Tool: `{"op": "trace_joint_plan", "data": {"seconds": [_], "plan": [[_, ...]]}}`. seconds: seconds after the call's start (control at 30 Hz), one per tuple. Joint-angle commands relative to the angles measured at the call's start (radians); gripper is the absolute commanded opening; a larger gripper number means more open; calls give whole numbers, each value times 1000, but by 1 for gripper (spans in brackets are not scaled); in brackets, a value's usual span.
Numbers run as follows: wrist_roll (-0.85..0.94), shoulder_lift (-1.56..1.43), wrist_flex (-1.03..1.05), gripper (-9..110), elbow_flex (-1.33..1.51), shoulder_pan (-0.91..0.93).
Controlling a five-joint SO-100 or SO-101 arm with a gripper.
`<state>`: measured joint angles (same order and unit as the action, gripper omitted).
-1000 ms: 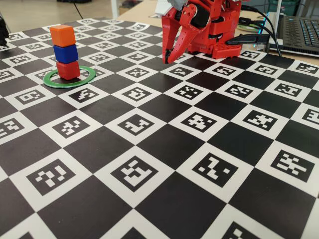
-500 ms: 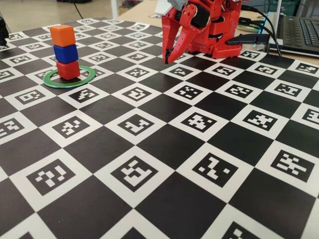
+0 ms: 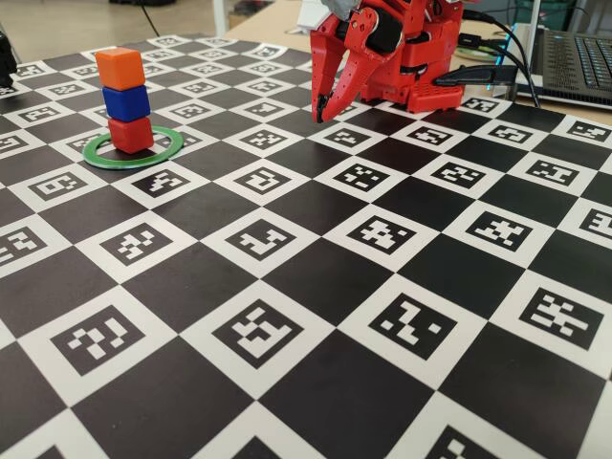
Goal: Grab the red cube then put it in the green circle then put the blue cube on top and finally the orange cube on top
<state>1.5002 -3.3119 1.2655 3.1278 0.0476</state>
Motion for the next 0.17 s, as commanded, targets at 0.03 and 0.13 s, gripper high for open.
{"op": "trace_joint_plan", "data": {"seconds": [0.03, 0.13], "plan": [[5, -48, 104, -6, 41, 9], [5, -48, 104, -6, 41, 9]]}}
